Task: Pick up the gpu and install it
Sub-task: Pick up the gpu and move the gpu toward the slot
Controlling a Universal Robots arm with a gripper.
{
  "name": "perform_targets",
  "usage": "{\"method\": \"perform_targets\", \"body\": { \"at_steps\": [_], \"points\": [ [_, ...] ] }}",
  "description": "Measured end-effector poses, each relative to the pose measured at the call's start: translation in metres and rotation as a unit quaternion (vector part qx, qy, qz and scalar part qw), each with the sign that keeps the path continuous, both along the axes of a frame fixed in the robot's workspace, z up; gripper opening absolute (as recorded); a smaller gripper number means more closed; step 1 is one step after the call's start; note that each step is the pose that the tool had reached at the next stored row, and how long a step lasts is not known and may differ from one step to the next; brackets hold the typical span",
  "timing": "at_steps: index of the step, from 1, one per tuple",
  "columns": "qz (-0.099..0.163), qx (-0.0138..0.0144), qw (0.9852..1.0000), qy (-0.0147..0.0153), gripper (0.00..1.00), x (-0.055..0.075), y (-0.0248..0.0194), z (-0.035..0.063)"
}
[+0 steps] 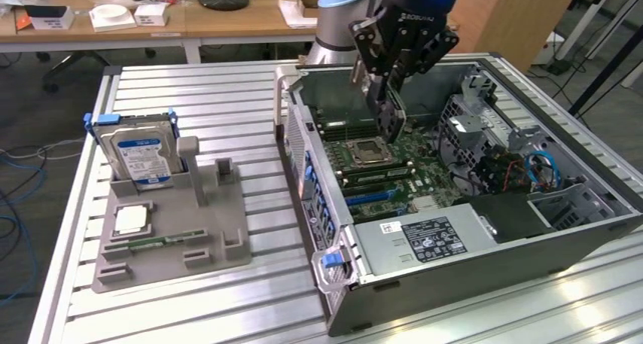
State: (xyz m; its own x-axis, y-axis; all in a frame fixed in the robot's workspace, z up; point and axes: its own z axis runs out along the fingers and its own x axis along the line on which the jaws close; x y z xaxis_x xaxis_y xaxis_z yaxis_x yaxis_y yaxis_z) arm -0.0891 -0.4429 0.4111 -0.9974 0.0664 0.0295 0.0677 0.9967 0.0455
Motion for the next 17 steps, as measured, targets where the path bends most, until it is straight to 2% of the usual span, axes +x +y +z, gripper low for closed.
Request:
{"method": "perform_targets", "body": {
  "at_steps": [17],
  "points": [
    [0.004, 0.0022, 1.0, 0.002, 0.26, 0.046, 0.0, 0.0]
  ]
}}
